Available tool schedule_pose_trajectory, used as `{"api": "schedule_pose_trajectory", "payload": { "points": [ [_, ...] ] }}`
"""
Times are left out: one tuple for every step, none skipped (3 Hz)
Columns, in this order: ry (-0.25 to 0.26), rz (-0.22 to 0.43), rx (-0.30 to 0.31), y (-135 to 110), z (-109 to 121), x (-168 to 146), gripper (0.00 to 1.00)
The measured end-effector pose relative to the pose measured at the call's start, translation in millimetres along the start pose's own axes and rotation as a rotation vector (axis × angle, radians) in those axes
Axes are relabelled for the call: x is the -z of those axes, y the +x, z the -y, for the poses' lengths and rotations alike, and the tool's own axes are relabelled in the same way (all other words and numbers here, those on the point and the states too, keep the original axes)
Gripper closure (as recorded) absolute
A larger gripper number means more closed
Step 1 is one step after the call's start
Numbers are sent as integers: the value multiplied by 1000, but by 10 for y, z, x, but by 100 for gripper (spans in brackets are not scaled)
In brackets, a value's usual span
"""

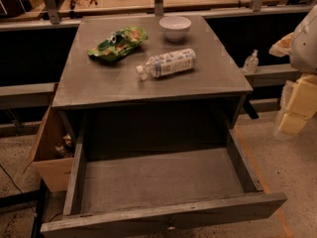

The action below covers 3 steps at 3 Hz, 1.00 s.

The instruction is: Place blue plastic bottle into top drawer

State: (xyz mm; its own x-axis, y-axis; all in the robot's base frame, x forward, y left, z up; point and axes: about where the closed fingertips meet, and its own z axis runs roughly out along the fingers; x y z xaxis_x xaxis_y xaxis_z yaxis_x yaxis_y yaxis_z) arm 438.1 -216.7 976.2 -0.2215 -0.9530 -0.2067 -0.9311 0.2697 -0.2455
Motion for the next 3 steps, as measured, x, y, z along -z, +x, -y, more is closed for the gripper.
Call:
{"api": "schedule_pose_trajectory", "payload": {
  "points": [
    [0, 0, 0, 0, 0, 0, 0],
    [45, 35, 55, -161, 311, -166, 0],
    [112, 137, 166, -570, 948, -461, 0]
  ]
}}
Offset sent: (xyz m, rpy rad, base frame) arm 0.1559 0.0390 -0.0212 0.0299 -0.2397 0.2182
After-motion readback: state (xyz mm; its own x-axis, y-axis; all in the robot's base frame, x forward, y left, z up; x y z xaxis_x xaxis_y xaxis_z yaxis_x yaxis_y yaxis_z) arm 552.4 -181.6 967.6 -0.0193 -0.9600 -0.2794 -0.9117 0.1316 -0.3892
